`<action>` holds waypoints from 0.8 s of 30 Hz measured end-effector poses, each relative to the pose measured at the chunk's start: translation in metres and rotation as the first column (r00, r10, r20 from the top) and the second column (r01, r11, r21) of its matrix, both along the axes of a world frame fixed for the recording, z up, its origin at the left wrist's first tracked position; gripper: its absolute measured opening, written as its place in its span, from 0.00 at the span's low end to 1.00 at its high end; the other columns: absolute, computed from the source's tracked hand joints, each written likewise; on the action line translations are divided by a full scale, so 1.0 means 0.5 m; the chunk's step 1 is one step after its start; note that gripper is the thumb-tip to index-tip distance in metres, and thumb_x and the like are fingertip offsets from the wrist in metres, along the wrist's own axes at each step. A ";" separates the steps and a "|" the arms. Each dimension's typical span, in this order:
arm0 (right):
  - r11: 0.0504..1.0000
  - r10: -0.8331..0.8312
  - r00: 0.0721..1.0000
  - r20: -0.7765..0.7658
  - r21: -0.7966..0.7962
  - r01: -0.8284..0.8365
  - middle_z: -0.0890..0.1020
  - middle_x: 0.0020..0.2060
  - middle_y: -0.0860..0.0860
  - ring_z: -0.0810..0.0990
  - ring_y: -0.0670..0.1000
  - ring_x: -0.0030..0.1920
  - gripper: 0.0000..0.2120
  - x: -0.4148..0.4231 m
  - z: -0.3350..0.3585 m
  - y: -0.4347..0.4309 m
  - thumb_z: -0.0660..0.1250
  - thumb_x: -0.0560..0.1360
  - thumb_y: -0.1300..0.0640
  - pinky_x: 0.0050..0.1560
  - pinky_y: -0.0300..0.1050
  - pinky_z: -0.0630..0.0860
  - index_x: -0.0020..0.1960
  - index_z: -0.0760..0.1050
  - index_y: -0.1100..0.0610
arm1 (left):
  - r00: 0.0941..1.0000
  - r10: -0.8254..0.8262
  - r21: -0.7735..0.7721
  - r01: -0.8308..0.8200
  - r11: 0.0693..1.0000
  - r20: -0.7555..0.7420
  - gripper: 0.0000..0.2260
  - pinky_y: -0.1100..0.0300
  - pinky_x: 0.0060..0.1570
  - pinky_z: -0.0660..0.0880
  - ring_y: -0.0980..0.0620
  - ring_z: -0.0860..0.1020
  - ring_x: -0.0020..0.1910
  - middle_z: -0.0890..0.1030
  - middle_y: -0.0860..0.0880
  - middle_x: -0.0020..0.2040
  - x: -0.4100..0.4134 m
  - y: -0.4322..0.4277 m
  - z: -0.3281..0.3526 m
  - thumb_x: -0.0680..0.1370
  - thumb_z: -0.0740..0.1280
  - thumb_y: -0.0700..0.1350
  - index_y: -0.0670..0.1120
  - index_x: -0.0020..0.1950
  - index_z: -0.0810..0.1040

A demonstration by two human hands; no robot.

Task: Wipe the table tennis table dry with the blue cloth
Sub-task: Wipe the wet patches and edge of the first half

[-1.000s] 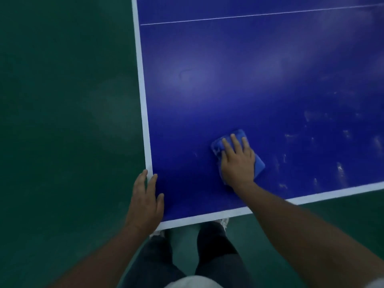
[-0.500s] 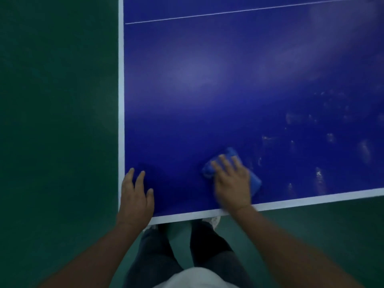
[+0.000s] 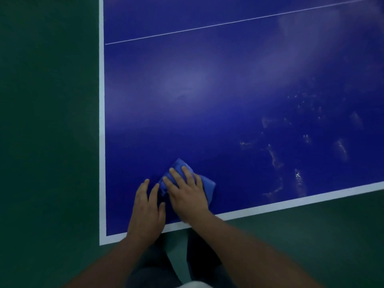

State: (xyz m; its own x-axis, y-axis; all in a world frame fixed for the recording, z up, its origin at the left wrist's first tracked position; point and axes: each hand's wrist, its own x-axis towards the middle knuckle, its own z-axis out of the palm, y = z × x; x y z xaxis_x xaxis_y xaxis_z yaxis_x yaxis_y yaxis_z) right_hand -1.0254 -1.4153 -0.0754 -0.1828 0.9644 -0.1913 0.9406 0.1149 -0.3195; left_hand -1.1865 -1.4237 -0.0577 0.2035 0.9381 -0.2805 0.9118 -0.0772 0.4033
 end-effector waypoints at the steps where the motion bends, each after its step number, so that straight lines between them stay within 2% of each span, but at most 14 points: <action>1: 1.000 0.016 1.000 -0.014 -0.015 -0.016 0.60 0.80 0.49 0.53 0.59 0.80 0.25 0.013 -0.001 0.036 0.59 0.81 0.47 0.72 0.66 0.60 0.78 0.62 0.46 | 1.000 0.008 -0.004 -0.008 1.000 -0.007 0.25 0.44 0.76 0.61 0.43 0.54 0.79 0.54 0.41 0.80 0.006 -0.001 -0.001 0.81 0.65 0.44 0.41 0.77 0.65; 3: 0.998 -0.065 0.998 -0.009 -0.027 0.065 0.59 0.80 0.49 0.53 0.59 0.79 0.24 0.078 -0.007 0.111 0.56 0.82 0.49 0.72 0.66 0.60 0.78 0.62 0.46 | 1.000 -0.001 -0.006 0.001 1.000 -0.020 0.26 0.47 0.77 0.57 0.44 0.52 0.80 0.53 0.42 0.81 0.022 -0.003 -0.004 0.81 0.65 0.45 0.41 0.78 0.64; 4: 0.983 -0.184 0.983 0.012 -0.001 0.184 0.63 0.79 0.49 0.56 0.60 0.78 0.23 0.126 -0.010 0.139 0.56 0.81 0.49 0.70 0.65 0.64 0.76 0.65 0.46 | 1.000 -0.016 -0.003 0.015 1.000 -0.021 0.26 0.49 0.77 0.55 0.44 0.51 0.80 0.52 0.43 0.81 0.030 -0.004 -0.007 0.82 0.65 0.46 0.41 0.78 0.63; 6: 0.881 -0.472 0.881 0.033 0.064 0.469 0.68 0.76 0.50 0.62 0.62 0.76 0.23 0.237 -0.009 0.156 0.57 0.78 0.50 0.66 0.65 0.68 0.73 0.70 0.46 | 0.998 -0.055 -0.007 0.055 0.998 -0.018 0.27 0.50 0.77 0.54 0.45 0.50 0.80 0.51 0.43 0.81 0.041 -0.004 -0.010 0.82 0.64 0.47 0.42 0.79 0.62; 8: 0.762 -0.648 0.760 0.052 0.063 0.645 0.65 0.78 0.49 0.59 0.62 0.77 0.23 0.353 -0.007 0.136 0.55 0.81 0.50 0.69 0.64 0.63 0.75 0.67 0.46 | 0.995 -0.103 -0.011 0.103 0.995 -0.010 0.27 0.49 0.77 0.54 0.46 0.49 0.80 0.50 0.44 0.81 0.054 -0.001 -0.011 0.83 0.63 0.48 0.43 0.79 0.60; 11: 0.634 -0.771 0.633 0.073 -0.006 0.773 0.59 0.80 0.49 0.51 0.60 0.79 0.22 0.432 0.012 0.124 0.52 0.84 0.50 0.73 0.64 0.55 0.78 0.63 0.46 | 0.995 -0.100 -0.004 0.100 0.995 0.019 0.27 0.47 0.77 0.54 0.44 0.49 0.80 0.50 0.43 0.81 0.071 0.003 -0.006 0.83 0.62 0.47 0.42 0.80 0.60; 12: 0.626 -0.778 0.624 0.076 0.004 0.780 0.59 0.80 0.49 0.52 0.61 0.79 0.22 0.412 0.012 0.128 0.52 0.84 0.50 0.73 0.64 0.55 0.78 0.64 0.47 | 0.996 -0.083 -0.004 0.083 0.997 0.028 0.27 0.47 0.77 0.53 0.44 0.49 0.80 0.50 0.43 0.81 0.074 0.003 -0.004 0.83 0.63 0.47 0.42 0.79 0.60; 14: 0.717 -0.697 0.714 0.066 0.075 0.693 0.66 0.77 0.52 0.60 0.64 0.77 0.22 0.317 0.009 0.125 0.56 0.81 0.52 0.69 0.65 0.63 0.75 0.69 0.49 | 0.997 -0.071 0.008 0.071 0.997 0.023 0.26 0.48 0.76 0.54 0.44 0.50 0.80 0.51 0.42 0.81 0.073 -0.002 -0.005 0.83 0.63 0.46 0.41 0.79 0.61; 16: 0.879 -0.474 0.879 0.051 0.086 0.469 0.69 0.76 0.51 0.63 0.63 0.75 0.23 0.178 -0.001 0.093 0.61 0.78 0.52 0.66 0.66 0.67 0.73 0.71 0.49 | 0.997 -0.080 0.026 0.081 0.996 -0.003 0.25 0.45 0.75 0.58 0.42 0.53 0.79 0.54 0.40 0.80 0.061 -0.005 -0.011 0.82 0.62 0.47 0.40 0.78 0.63; 18: 0.957 -0.288 0.957 0.025 0.051 0.286 0.67 0.77 0.49 0.61 0.60 0.77 0.24 0.068 -0.011 0.025 0.64 0.77 0.50 0.68 0.65 0.67 0.74 0.68 0.47 | 0.997 -0.079 0.029 0.080 0.996 -0.025 0.25 0.41 0.74 0.62 0.40 0.55 0.79 0.56 0.39 0.79 0.052 -0.008 -0.015 0.81 0.64 0.44 0.39 0.77 0.65; 21: 0.970 -0.241 0.971 -0.012 0.031 0.241 0.68 0.76 0.48 0.62 0.57 0.77 0.26 0.086 -0.014 -0.027 0.67 0.76 0.47 0.68 0.63 0.69 0.73 0.68 0.45 | 0.995 -0.090 0.039 0.091 0.995 -0.043 0.26 0.39 0.73 0.64 0.39 0.56 0.78 0.57 0.38 0.79 0.052 -0.005 -0.017 0.80 0.67 0.42 0.38 0.76 0.66; 22: 0.964 -0.265 0.964 0.011 0.032 0.265 0.69 0.75 0.48 0.62 0.58 0.77 0.25 0.130 -0.018 -0.035 0.66 0.76 0.48 0.67 0.64 0.70 0.73 0.68 0.45 | 0.994 -0.102 0.040 0.104 0.994 -0.046 0.26 0.40 0.73 0.63 0.39 0.56 0.78 0.56 0.38 0.79 0.055 -0.004 -0.018 0.80 0.67 0.43 0.38 0.76 0.66; 24: 0.909 -0.416 0.907 0.067 0.013 0.417 0.71 0.74 0.50 0.64 0.60 0.75 0.24 0.244 -0.017 -0.045 0.63 0.76 0.50 0.63 0.66 0.73 0.71 0.71 0.47 | 0.992 -0.121 0.037 0.122 0.992 -0.041 0.26 0.40 0.73 0.63 0.39 0.56 0.78 0.56 0.38 0.79 0.065 -0.002 -0.017 0.80 0.67 0.43 0.39 0.76 0.66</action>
